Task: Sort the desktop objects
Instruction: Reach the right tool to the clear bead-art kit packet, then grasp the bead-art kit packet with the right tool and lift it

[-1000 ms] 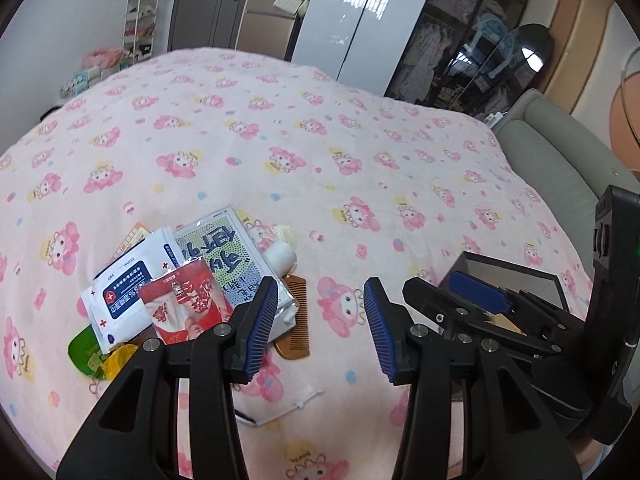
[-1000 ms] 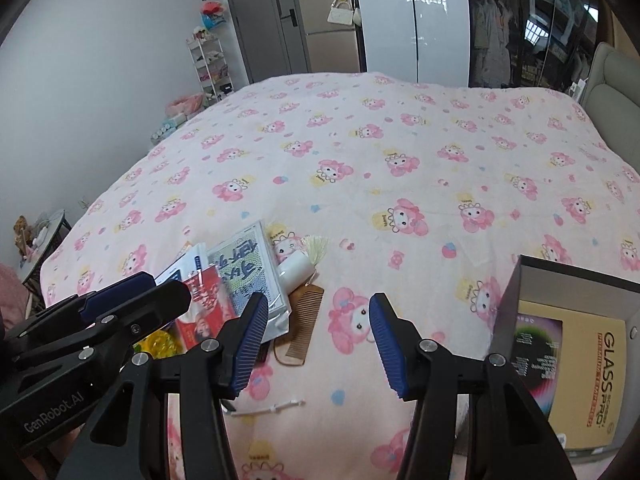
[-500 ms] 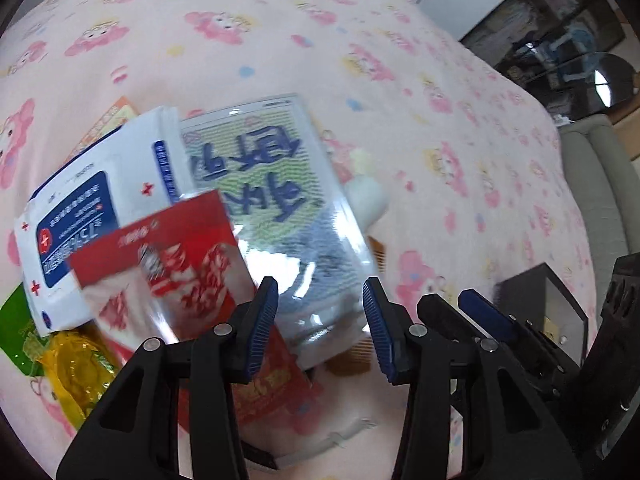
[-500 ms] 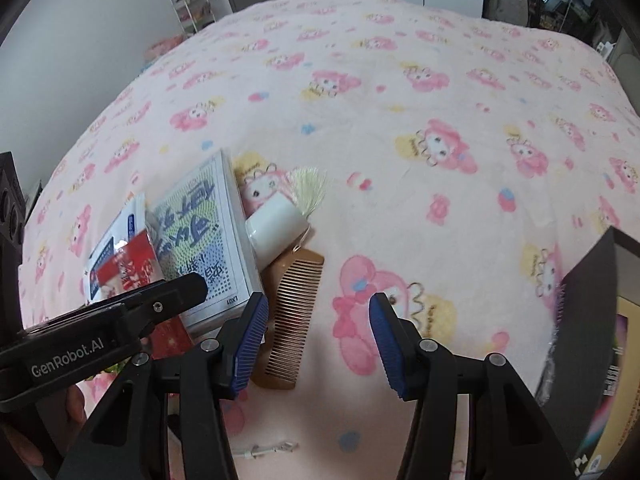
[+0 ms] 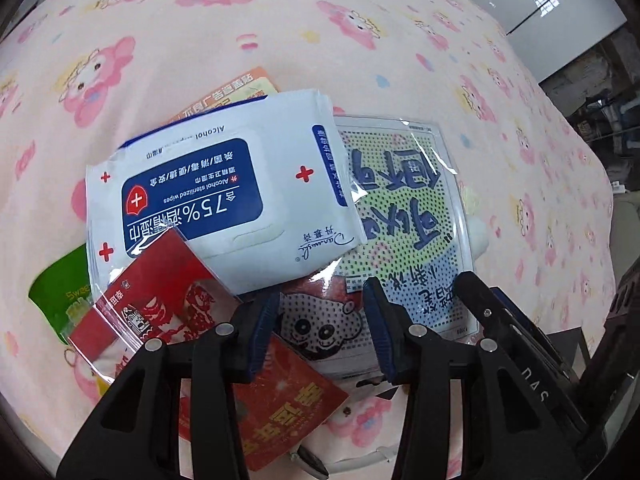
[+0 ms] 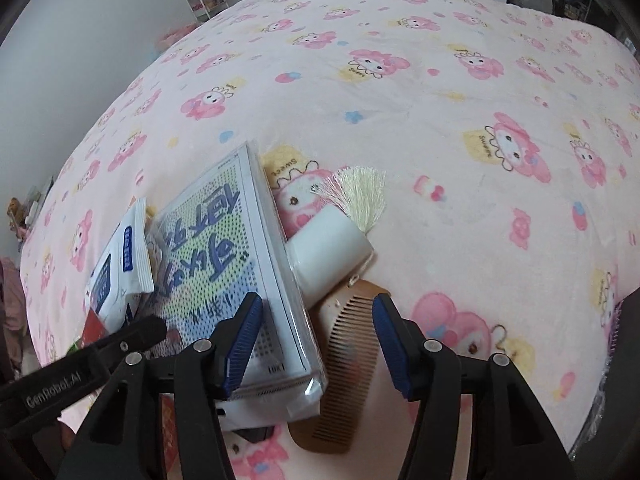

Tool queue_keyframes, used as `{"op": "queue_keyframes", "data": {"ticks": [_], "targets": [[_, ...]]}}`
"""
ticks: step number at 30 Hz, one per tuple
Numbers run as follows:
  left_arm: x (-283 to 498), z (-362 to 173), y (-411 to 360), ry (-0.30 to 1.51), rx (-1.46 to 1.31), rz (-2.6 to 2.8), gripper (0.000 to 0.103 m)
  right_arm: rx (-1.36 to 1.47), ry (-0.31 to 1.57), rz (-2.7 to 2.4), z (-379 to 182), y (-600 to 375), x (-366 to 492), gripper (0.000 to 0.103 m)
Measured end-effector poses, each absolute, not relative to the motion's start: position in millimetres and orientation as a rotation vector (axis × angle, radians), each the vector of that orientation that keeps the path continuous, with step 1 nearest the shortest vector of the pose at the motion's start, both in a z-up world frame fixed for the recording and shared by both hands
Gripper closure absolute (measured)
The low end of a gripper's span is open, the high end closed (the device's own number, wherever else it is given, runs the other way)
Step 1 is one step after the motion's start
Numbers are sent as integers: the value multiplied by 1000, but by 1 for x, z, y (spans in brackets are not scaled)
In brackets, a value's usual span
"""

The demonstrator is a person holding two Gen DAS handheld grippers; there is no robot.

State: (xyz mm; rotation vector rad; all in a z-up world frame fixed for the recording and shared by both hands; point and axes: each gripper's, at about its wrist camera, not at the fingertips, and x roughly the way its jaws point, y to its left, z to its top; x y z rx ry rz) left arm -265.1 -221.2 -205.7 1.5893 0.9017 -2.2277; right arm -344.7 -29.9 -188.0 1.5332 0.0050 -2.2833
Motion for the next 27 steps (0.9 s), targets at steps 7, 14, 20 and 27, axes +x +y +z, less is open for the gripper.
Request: {"op": "queue_keyframes", "data": {"ticks": [7,14,20,27], "targets": [[-263,-212,-220,933,1598,-2211,53,1569,-53,-2092,-202,-40,-336,50],[-262,-197,-193,905,1636,-2322,49,1461,-51,-2097,-175,-30,-292,73],[-255,-195,-189,952,1656,-2324,49,1469,-90,-2095,-176,-8,-258,75],[-245,-208,-216,1074,1612,-2209,53,1441,-123,-2135,-166,7,-239,76]]}}
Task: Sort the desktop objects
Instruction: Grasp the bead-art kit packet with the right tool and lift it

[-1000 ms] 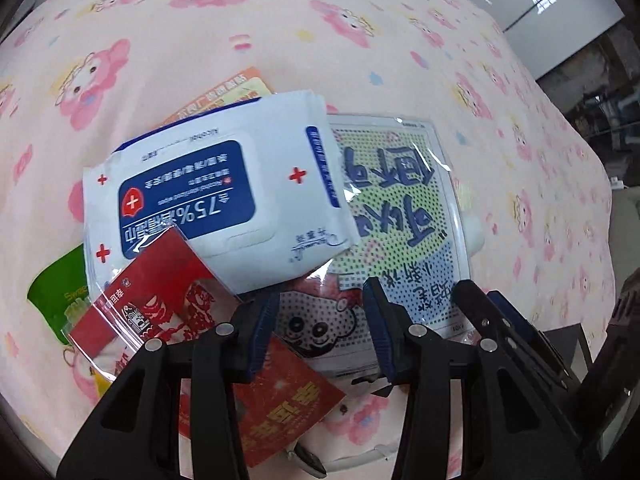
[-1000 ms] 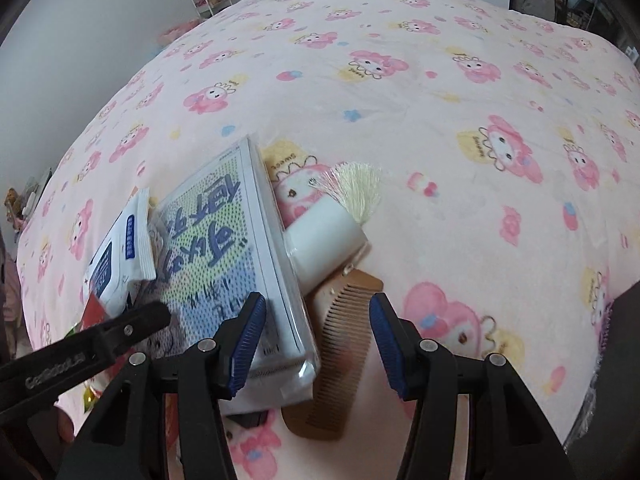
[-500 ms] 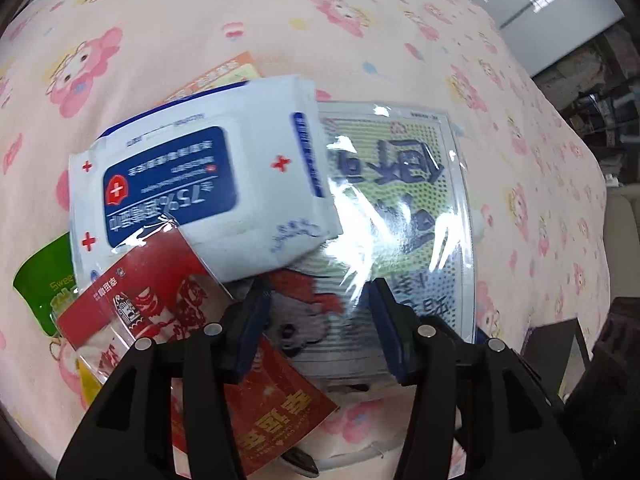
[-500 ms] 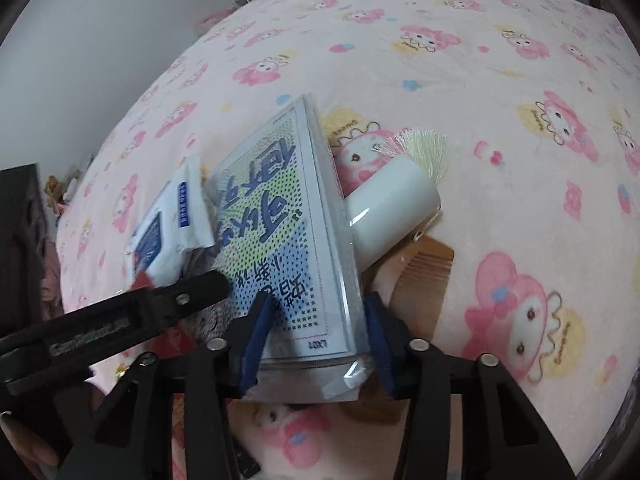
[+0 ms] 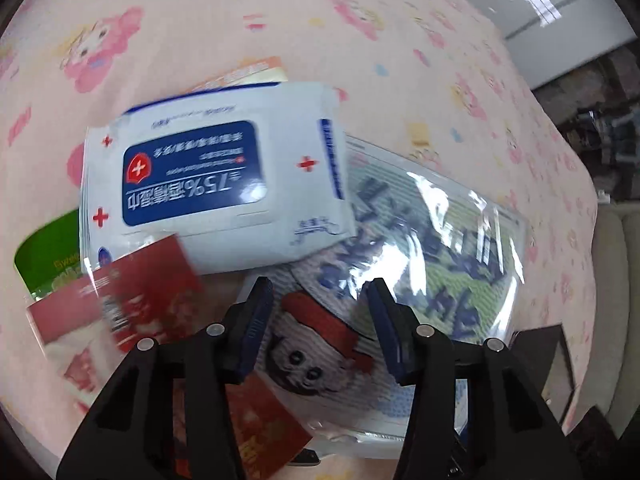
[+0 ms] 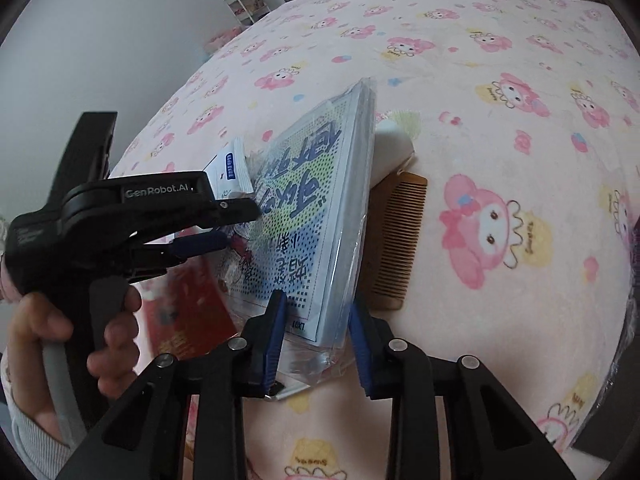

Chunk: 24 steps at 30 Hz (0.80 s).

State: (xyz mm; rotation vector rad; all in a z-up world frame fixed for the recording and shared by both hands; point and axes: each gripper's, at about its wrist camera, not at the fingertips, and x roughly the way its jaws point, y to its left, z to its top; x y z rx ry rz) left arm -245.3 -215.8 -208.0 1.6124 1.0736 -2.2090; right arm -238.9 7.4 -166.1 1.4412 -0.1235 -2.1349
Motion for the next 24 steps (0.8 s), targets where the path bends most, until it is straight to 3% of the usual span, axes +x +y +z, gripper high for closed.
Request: {"op": "queue_keyframes", "data": {"ticks": [22,24], "targets": [[-251,-218,-199,882,1711,-2250,43,1537,-189,-2165,-190,41,-254,75],[-248,-215,-192,860,1726,-2279,43,1567,-175,-2172,-199,43,-258,70]]}}
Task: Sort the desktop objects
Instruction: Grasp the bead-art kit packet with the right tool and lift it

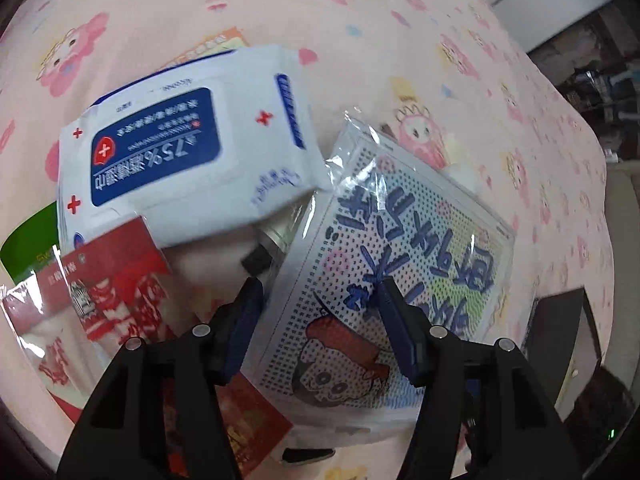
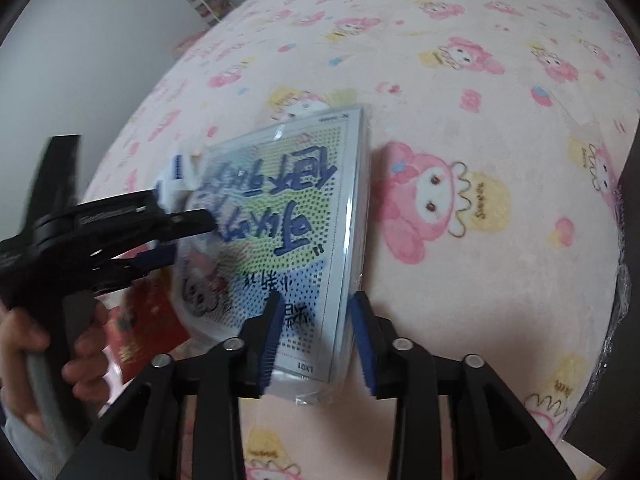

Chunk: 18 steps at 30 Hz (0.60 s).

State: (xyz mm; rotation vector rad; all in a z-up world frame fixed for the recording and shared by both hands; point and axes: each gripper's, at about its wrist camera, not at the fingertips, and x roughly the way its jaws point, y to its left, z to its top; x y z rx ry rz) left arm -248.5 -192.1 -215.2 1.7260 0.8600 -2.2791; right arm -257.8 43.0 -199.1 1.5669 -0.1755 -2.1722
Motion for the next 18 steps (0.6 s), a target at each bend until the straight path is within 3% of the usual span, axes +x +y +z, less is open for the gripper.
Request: {"op": "queue_keyframes", "data": {"ticks": [4,13,18], "targets": [[-247,-212,-196,949,1716,-2295,43,1598,-226,-2167,-205,56,-258,70],[-255,-220,-186,866,1765,-2295,41,1617,-347,-2127,-221,63,-278,60],[-246,-206,-171,848,1789,-2379,41,1538,-289,-2206,-198,64,-266,59]]}}
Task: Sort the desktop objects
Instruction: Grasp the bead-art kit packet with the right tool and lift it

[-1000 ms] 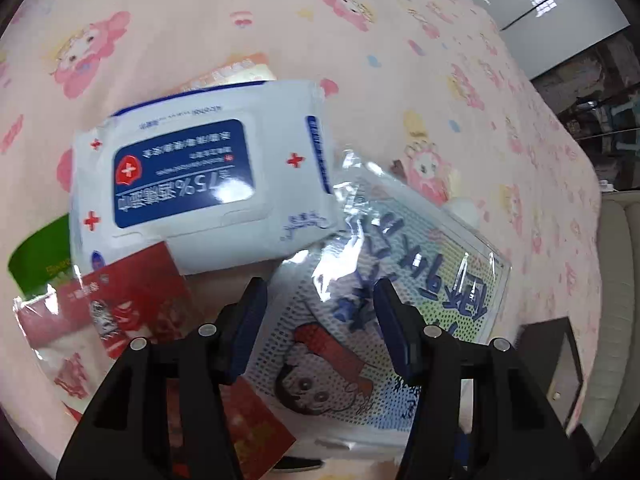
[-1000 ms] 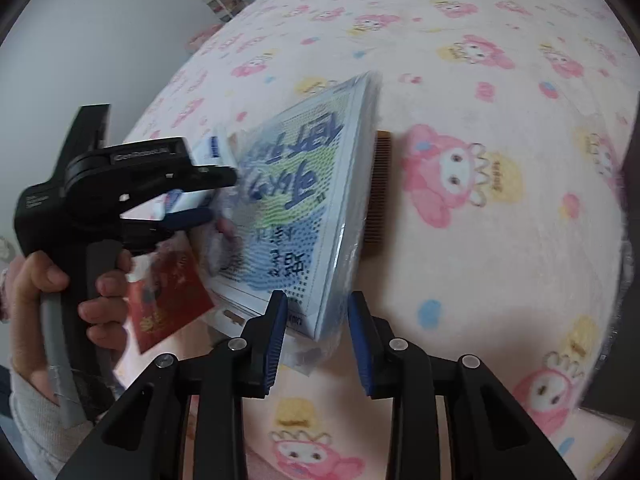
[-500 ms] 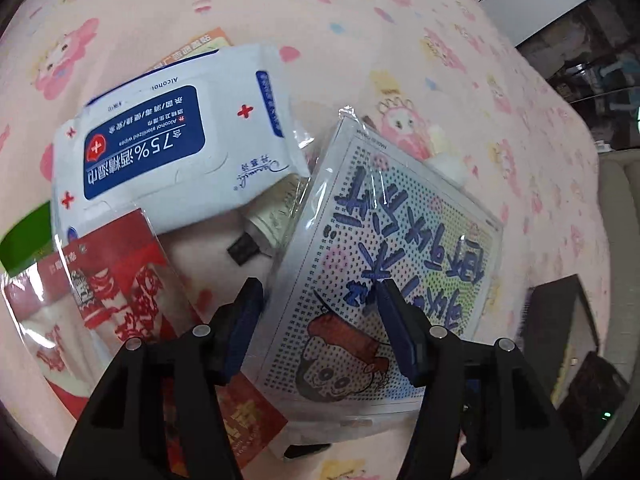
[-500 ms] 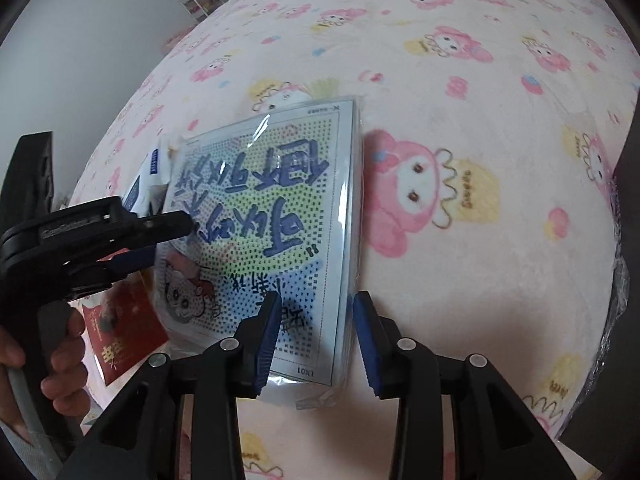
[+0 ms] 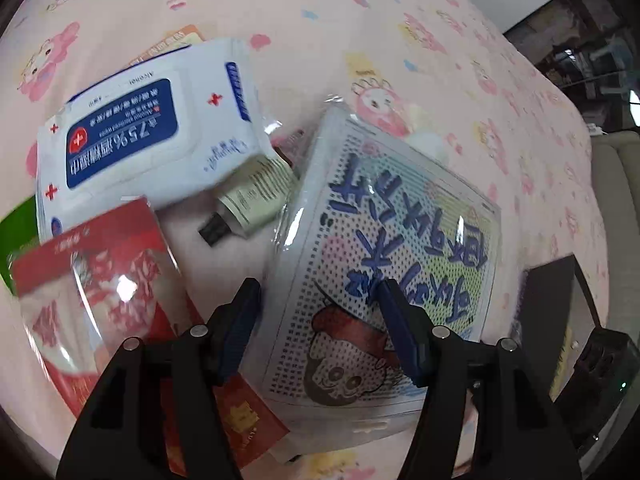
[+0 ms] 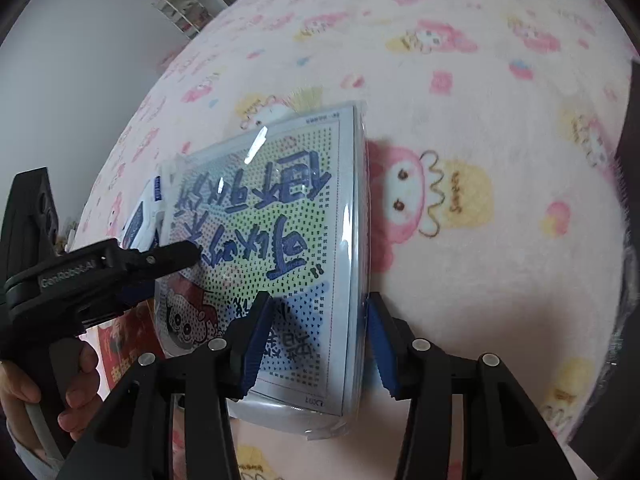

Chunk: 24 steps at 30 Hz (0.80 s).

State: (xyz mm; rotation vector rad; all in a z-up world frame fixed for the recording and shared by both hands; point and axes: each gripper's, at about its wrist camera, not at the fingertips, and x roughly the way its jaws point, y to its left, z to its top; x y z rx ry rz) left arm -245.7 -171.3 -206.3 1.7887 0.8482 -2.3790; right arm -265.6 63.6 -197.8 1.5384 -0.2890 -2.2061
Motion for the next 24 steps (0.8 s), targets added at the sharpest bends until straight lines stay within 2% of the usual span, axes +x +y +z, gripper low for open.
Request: {"op": "queue_keyframes", "data": {"ticks": [6,11,18,24], "targets": [[-219,-202,-134,812,1902,-2470,41,1509,-244,-2253,-164,100,-225,59],[-186,-209,-113,787,1996,-2418,42,1587,-179,-2208,-183,124,-188,59],[-192,-226,-110,774,1992,-2350,44,1624,-307,-2186,-212,138,-187,59],[-202,-238,-92,742,2063,-2344,38,1631,-301,-2170,-226,132,-191,57]]}}
